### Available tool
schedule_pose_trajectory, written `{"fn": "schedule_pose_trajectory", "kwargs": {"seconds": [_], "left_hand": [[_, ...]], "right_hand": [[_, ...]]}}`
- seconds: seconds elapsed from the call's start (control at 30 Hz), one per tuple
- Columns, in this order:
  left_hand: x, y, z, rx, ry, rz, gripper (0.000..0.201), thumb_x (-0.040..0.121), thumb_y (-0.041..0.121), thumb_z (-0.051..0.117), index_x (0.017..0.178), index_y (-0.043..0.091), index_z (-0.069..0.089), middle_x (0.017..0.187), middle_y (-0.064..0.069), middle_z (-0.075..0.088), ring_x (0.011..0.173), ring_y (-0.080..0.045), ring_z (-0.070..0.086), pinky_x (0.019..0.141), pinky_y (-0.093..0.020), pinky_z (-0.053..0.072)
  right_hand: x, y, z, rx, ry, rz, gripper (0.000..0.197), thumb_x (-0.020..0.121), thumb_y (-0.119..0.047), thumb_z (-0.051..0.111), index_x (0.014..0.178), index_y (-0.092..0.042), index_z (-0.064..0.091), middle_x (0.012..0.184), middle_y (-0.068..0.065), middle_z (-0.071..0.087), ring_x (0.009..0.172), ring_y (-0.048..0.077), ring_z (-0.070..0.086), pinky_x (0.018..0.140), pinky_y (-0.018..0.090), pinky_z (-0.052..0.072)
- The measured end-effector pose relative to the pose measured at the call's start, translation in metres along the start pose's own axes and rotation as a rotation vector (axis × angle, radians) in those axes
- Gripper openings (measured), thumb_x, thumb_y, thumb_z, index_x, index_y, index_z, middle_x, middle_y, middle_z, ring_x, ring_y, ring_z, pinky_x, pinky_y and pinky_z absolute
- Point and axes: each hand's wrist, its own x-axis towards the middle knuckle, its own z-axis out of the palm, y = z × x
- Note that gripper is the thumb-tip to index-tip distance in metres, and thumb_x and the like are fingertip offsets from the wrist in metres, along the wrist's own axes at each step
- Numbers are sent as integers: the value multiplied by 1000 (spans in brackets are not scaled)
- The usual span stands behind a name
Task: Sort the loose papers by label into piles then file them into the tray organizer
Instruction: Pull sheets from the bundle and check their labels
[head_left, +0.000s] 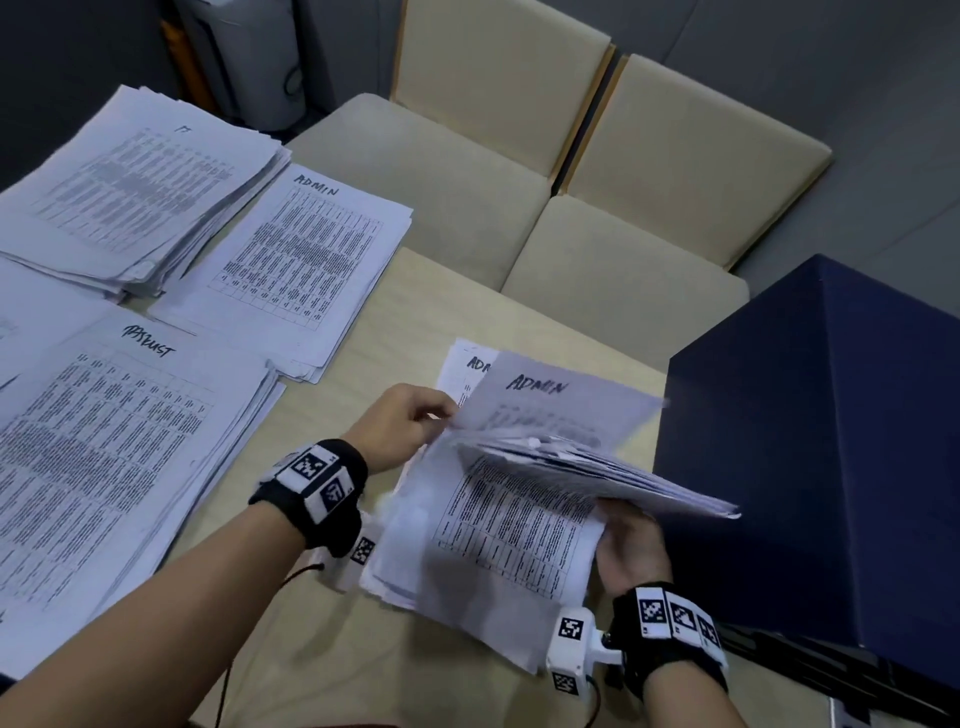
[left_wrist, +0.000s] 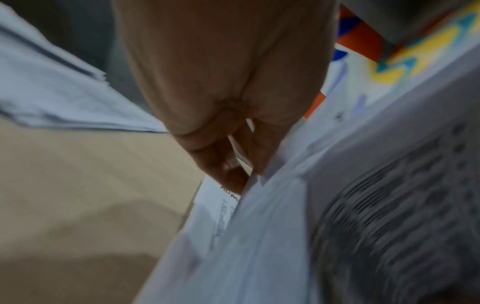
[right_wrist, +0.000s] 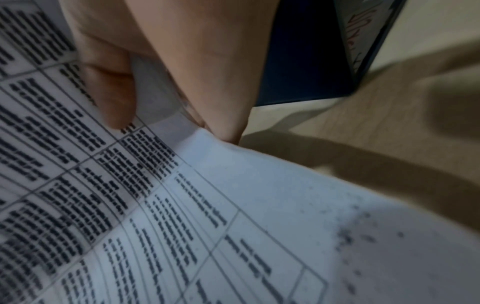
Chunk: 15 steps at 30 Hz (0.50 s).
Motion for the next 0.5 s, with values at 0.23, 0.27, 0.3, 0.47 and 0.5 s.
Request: {"fn": "schedule_pose_trajectory", "kwargs": {"seconds": [0.23, 0.27, 0.3, 0.47, 0.5], "left_hand": [[7, -10, 17, 295, 259, -389, 9, 88, 17, 66, 96, 15, 66, 95, -2, 69, 87, -21, 65, 80, -31, 51], [7, -13, 20, 447, 257, -458, 18, 88, 30, 69, 94, 15, 64, 90, -3, 67, 85, -24, 63, 76, -31, 50], [8, -17, 24, 534, 217, -499, 24, 87, 36, 69, 89, 13, 61, 85, -4, 63, 80, -26, 60, 71, -30, 47], [12, -30, 31, 655, 236, -424, 41, 83, 23, 70, 59, 17, 38, 58, -2, 42, 57, -26, 38, 51, -25, 30], [13, -30, 29, 677, 243, -397, 42, 85, 24, 69, 57, 16, 38, 56, -1, 41, 55, -27, 39, 49, -25, 30]], "right_hand": [[0, 1, -1, 0, -22, 28, 63, 62, -6, 75, 122, -1, 56, 124, 25, 63, 115, 42, 63, 88, 48, 55], [3, 3, -5, 7, -31, 39, 72, 55, -8, 79, 123, -1, 56, 123, 25, 63, 111, 41, 64, 86, 47, 56], [1, 2, -4, -14, -10, 37, 77, 49, -9, 84, 120, 0, 56, 118, 25, 64, 108, 40, 65, 84, 46, 57], [-1, 0, -9, 7, -54, 3, 41, 48, -9, 86, 80, -1, 61, 87, 18, 68, 80, 31, 71, 71, 36, 58], [-4, -1, -10, -3, -61, 3, 35, 54, -12, 86, 80, -2, 64, 84, 15, 71, 78, 27, 72, 72, 35, 57]]}}
